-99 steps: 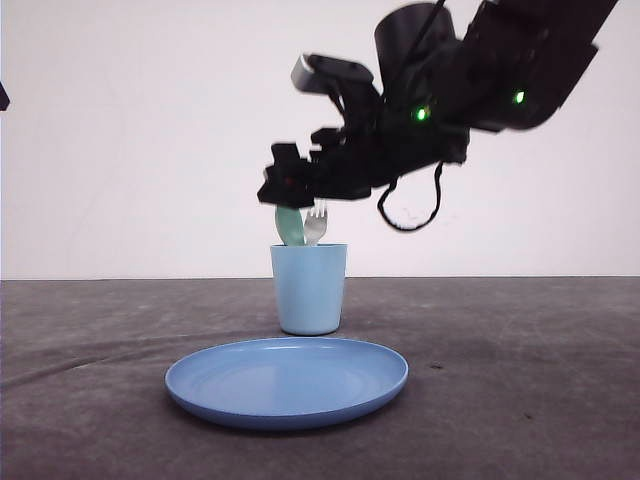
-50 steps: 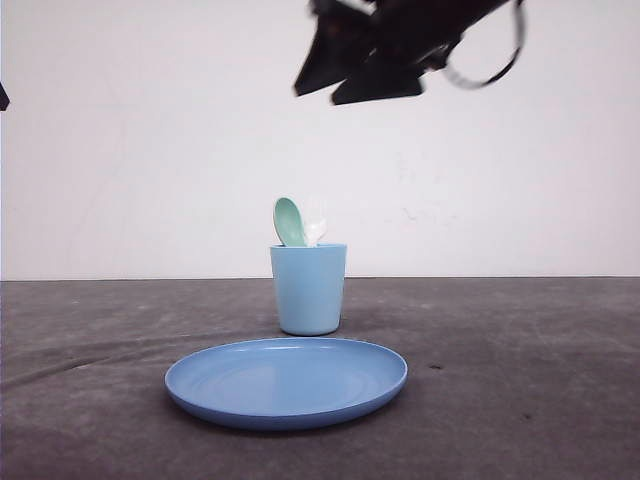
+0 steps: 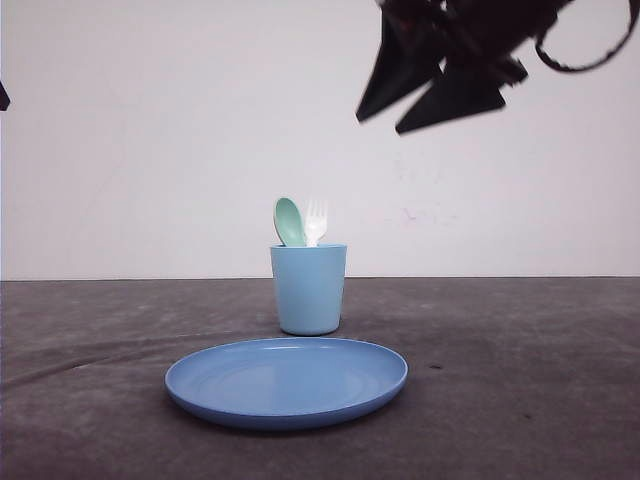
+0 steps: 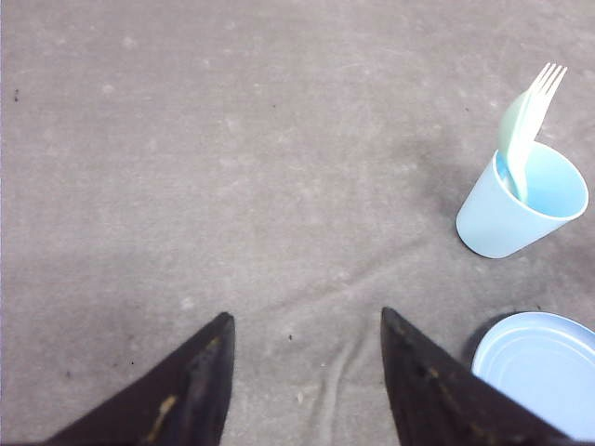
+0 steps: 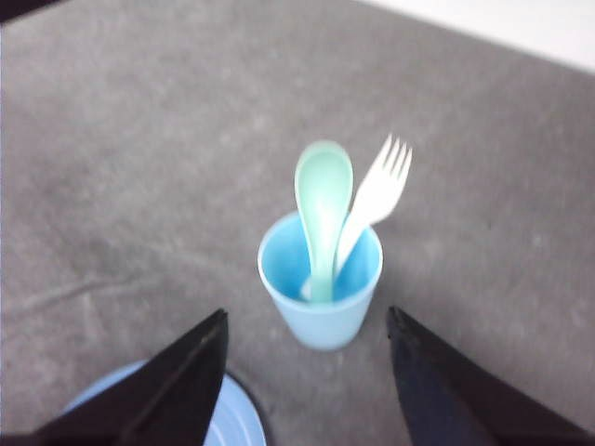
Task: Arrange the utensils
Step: 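Open the right gripper and raise it above the cup, then lower the right gripper around the cup rim and grasp the cup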
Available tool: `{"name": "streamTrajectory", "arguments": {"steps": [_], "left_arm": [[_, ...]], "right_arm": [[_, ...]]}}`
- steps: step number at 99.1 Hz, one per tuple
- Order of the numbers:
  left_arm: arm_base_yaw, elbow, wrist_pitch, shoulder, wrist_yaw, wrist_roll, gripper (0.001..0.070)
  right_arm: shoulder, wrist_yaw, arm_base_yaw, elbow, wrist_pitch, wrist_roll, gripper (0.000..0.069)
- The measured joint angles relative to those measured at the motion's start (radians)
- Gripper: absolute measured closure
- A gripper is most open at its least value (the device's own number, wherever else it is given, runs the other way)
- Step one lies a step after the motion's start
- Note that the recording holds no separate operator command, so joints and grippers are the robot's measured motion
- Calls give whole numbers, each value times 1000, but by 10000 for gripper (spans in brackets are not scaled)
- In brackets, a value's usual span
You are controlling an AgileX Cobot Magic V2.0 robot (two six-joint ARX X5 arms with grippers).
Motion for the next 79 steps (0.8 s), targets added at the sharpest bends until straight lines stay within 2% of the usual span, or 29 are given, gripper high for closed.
{"name": "streamTrajectory", "arguments": {"steps": [36, 43, 55, 62, 68, 79], "left_arm": [[0, 0, 0, 0, 0, 0, 413], [0, 0, 0, 0, 0, 0, 413], [0, 0, 0, 0, 0, 0, 413], [0, 0, 0, 0, 0, 0, 413], [0, 0, 0, 0, 0, 0, 413], [0, 0, 0, 0, 0, 0, 413]], "right_arm": [[0, 5, -2, -114, 33, 36, 341], [0, 5, -2, -129, 33, 36, 284], [3, 5, -2, -142, 31, 37, 117], [6, 5, -2, -142, 33, 38, 44], [14, 4, -1, -142, 35, 38, 12], [43, 5, -1, -142, 56, 38, 10]]}}
